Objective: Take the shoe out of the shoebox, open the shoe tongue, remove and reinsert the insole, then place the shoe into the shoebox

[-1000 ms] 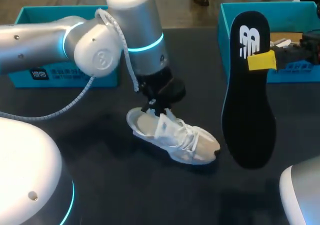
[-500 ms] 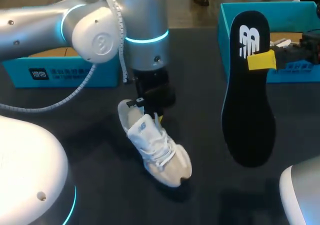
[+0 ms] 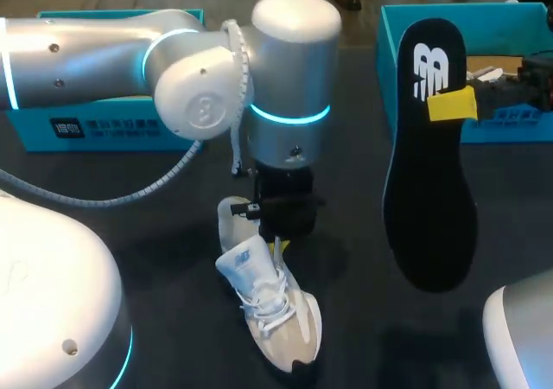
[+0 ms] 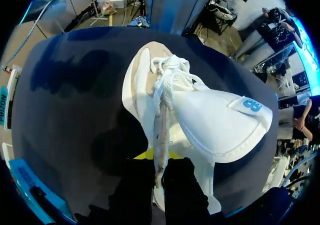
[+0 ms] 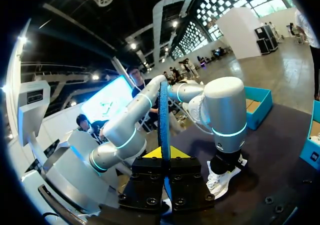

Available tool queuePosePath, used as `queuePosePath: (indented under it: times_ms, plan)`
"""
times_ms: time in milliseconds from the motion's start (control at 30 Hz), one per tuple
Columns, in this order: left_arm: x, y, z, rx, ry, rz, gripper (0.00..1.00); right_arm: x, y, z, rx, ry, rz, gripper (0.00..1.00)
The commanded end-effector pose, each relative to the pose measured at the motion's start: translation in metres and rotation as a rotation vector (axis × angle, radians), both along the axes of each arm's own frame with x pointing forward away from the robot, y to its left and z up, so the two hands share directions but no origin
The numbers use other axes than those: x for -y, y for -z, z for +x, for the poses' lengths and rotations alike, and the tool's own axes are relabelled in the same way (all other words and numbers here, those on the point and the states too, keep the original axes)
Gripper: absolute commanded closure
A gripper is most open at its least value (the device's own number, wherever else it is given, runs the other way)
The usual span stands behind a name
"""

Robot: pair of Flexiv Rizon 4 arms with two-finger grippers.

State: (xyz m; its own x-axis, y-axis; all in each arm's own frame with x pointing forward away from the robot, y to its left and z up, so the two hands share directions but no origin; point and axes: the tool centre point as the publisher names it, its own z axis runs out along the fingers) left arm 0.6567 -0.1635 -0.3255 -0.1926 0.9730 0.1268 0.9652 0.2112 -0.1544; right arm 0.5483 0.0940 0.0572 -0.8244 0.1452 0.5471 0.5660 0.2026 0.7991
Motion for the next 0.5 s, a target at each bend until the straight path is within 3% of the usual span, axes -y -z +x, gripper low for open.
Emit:
queuePosePath:
  times_ms: [33, 500]
  plan:
    - [0.002, 0.0041, -0.0044, 0.012, 0.024, 0.008, 1.0, -0.0022, -0.0015, 0.0031, -0.003, -0.004, -0.005, 1.0]
    - [0.0048, 0.0014, -0.0109, 0.039, 0.162, 0.027, 1.0, -0.0022, -0.0015, 0.0031, -0.003, -0.004, -0.005, 1.0]
